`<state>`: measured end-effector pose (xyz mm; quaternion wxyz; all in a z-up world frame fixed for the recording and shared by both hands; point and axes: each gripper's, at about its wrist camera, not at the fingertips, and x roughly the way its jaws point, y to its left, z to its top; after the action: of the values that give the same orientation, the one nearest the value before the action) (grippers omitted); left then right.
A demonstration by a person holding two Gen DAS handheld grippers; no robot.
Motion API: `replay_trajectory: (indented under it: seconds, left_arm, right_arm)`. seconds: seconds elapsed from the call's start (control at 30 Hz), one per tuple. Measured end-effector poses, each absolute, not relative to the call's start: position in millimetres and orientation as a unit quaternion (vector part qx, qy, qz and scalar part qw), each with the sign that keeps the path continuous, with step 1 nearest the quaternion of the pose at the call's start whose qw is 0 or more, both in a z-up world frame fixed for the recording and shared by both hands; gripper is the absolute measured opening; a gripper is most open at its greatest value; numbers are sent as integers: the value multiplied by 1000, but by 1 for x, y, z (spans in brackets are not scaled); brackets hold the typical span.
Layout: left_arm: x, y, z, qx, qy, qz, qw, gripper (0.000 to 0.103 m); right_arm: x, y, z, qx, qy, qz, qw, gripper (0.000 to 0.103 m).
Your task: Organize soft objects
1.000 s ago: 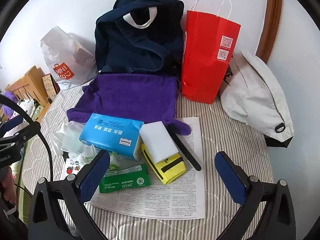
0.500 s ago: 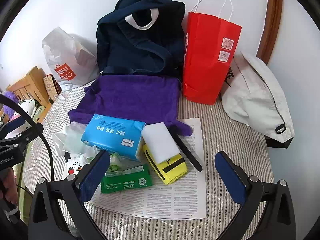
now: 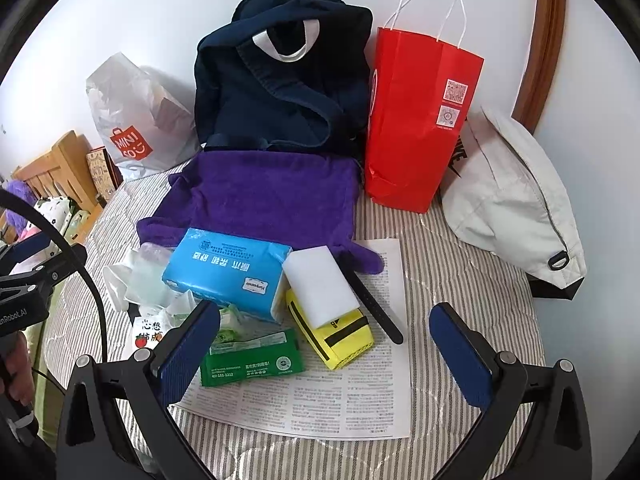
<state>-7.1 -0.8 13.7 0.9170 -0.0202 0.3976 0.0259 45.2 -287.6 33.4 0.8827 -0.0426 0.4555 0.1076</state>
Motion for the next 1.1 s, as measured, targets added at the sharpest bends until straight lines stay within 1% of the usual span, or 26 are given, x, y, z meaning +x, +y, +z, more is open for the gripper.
replay_trajectory:
  seconds: [0.8,1.1]
  left_arm:
    - [-7,-3,11,-24,397,22,917,103]
    - [-3,7,4,-36,398,31,916,103]
  right_arm:
    - [44,-293,33,-33,453,101,885,103]
    - [51,-301,17,-34,462,109,880,103]
